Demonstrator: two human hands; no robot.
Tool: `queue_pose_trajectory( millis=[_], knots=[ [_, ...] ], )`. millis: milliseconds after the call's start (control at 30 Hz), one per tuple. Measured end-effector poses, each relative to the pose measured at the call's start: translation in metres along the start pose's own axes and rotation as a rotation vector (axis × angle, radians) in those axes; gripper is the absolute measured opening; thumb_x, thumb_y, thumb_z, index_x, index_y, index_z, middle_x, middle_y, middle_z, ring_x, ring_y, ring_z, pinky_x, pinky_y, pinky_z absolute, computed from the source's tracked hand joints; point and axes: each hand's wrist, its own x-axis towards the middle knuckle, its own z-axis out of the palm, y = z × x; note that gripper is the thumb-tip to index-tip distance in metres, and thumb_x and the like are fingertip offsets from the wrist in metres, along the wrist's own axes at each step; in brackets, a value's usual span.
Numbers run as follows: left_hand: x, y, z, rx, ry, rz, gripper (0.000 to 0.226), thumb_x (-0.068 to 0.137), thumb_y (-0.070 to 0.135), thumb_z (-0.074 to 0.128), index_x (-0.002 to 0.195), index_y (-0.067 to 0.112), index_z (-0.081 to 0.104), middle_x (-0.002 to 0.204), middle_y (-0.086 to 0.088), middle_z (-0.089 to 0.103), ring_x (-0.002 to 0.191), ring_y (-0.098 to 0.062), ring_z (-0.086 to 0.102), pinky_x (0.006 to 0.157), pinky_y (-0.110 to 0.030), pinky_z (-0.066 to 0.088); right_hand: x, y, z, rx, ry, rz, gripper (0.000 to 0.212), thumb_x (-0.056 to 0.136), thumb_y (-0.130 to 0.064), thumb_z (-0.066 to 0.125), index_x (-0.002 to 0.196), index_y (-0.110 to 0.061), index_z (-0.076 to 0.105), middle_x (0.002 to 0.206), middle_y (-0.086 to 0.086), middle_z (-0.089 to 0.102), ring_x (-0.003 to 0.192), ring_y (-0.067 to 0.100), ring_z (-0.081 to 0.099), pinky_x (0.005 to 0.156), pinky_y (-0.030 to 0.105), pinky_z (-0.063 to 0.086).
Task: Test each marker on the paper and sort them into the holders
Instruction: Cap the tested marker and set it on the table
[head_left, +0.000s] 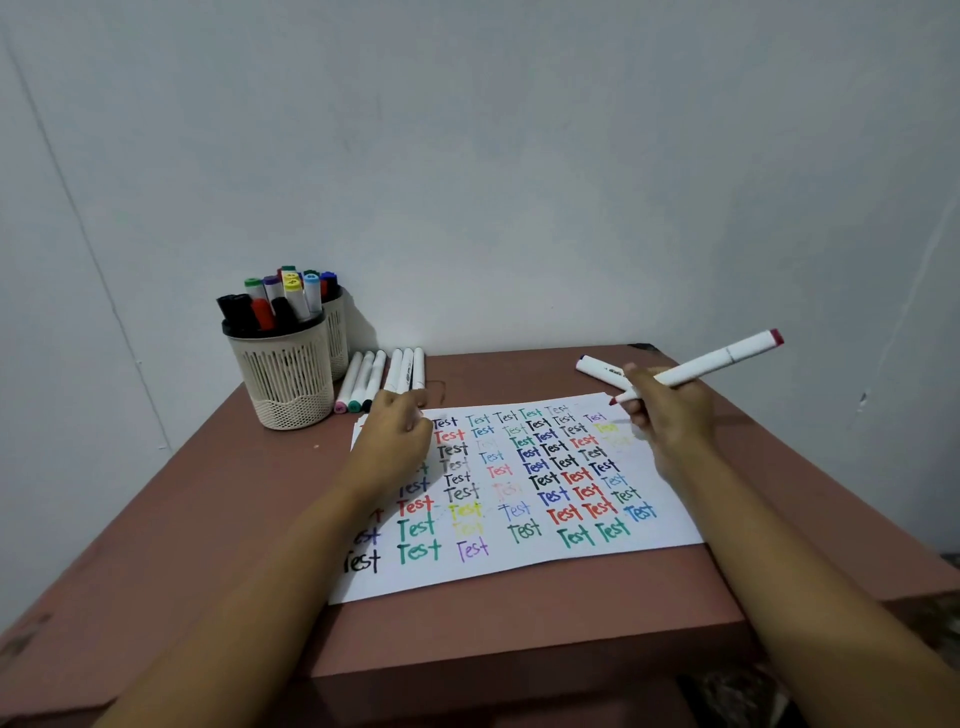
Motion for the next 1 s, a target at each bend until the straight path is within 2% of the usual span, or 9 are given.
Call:
queue_pose_trajectory(
  millis=[67, 133, 233, 300, 433, 667, 833, 933, 1000],
  knots=[
    [0.0, -0.002, 0.0, 0.028, -0.008, 0.008, 0.042, 0.096, 0.009, 0.037, 0.138, 0.012, 0.041, 0.127, -0.009, 0.038, 0.114, -0.013, 0.037, 0.079, -0.015, 0.024, 0.003, 0.004, 0.0, -0.058, 0.03, -0.002, 0.018, 0.083, -0.015, 0.07, 0.073, -0.014, 0.055, 0.061, 0.007, 0.055, 0.047, 0.013, 0.044, 0.044, 0.023, 0.036],
    [0.0, -0.004, 0.001, 0.056, -0.005, 0.021, 0.044, 0.095, 0.007, 0.038, 0.139, 0.01, 0.038, 0.125, -0.012, 0.041, 0.12, -0.018, 0.037, 0.077, -0.016, 0.024, 0.002, 0.007, 0.001, -0.151, 0.061, -0.021, 0.021, 0.079, -0.014, 0.07, 0.07, -0.016, 0.051, 0.061, 0.005, 0.056, 0.051, 0.018, 0.05, 0.054, 0.032, 0.046],
    [0.0, -0.005, 0.0, 0.068, 0.01, 0.02, 0.046, 0.094, 0.007, 0.044, 0.139, 0.012, 0.038, 0.133, -0.013, 0.043, 0.125, -0.023, 0.038, 0.088, -0.023, 0.029, -0.002, 0.007, 0.002, -0.288, 0.075, -0.066, 0.021, 0.076, -0.011, 0.067, 0.066, -0.017, 0.049, 0.063, 0.002, 0.055, 0.061, 0.023, 0.057, 0.069, 0.045, 0.055],
    [0.0, -0.004, 0.0, 0.047, 0.022, 0.015, 0.047, 0.092, 0.007, 0.048, 0.138, 0.013, 0.04, 0.133, -0.011, 0.046, 0.123, -0.021, 0.042, 0.089, -0.024, 0.031, -0.004, 0.007, 0.002, -0.354, 0.053, -0.092, 0.021, 0.078, -0.009, 0.066, 0.067, -0.015, 0.049, 0.064, 0.002, 0.055, 0.063, 0.023, 0.058, 0.067, 0.043, 0.055],
    [-0.002, -0.002, -0.002, 0.0, 0.037, 0.001, 0.043, 0.091, 0.007, 0.051, 0.133, 0.011, 0.045, 0.125, -0.01, 0.052, 0.114, -0.017, 0.046, 0.085, -0.023, 0.033, -0.009, 0.007, 0.001, -0.45, -0.022, -0.135, 0.015, 0.082, -0.009, 0.063, 0.073, -0.008, 0.051, 0.064, 0.002, 0.052, 0.055, 0.016, 0.053, 0.048, 0.026, 0.046],
    [0.0, -0.002, -0.003, 0.029, 0.031, -0.01, 0.04, 0.091, 0.011, 0.052, 0.131, 0.013, 0.047, 0.124, -0.007, 0.053, 0.112, -0.021, 0.05, 0.086, -0.027, 0.037, -0.007, 0.008, -0.002, -0.472, -0.036, -0.125, 0.021, 0.081, -0.012, 0.064, 0.065, -0.016, 0.05, 0.064, 0.001, 0.055, 0.066, 0.022, 0.059, 0.07, 0.039, 0.054],
    [0.0, -0.003, -0.002, 0.041, 0.025, -0.013, 0.039, 0.091, 0.01, 0.053, 0.129, 0.012, 0.05, 0.123, -0.009, 0.055, 0.111, -0.023, 0.051, 0.089, -0.031, 0.039, -0.01, 0.011, -0.003, -0.507, -0.052, -0.175, 0.022, 0.082, -0.008, 0.062, 0.067, -0.016, 0.049, 0.062, 0.001, 0.052, 0.062, 0.021, 0.056, 0.064, 0.036, 0.053],
    [0.0, -0.002, -0.002, 0.05, 0.02, -0.015, 0.038, 0.091, 0.01, 0.052, 0.129, 0.011, 0.051, 0.123, -0.009, 0.055, 0.113, -0.023, 0.05, 0.09, -0.03, 0.038, -0.01, 0.01, -0.003, -0.483, -0.022, -0.181, 0.012, 0.084, -0.009, 0.062, 0.078, -0.014, 0.053, 0.066, 0.0, 0.052, 0.066, 0.022, 0.057, 0.067, 0.041, 0.057],
    [-0.001, -0.002, -0.003, 0.052, 0.02, -0.013, 0.038, 0.091, 0.01, 0.052, 0.129, 0.011, 0.051, 0.123, -0.009, 0.055, 0.112, -0.023, 0.051, 0.09, -0.03, 0.038, -0.01, 0.009, -0.004, -0.459, -0.022, -0.166, 0.015, 0.085, -0.01, 0.063, 0.075, -0.013, 0.052, 0.066, 0.002, 0.053, 0.066, 0.023, 0.057, 0.068, 0.041, 0.056]
  ],
)
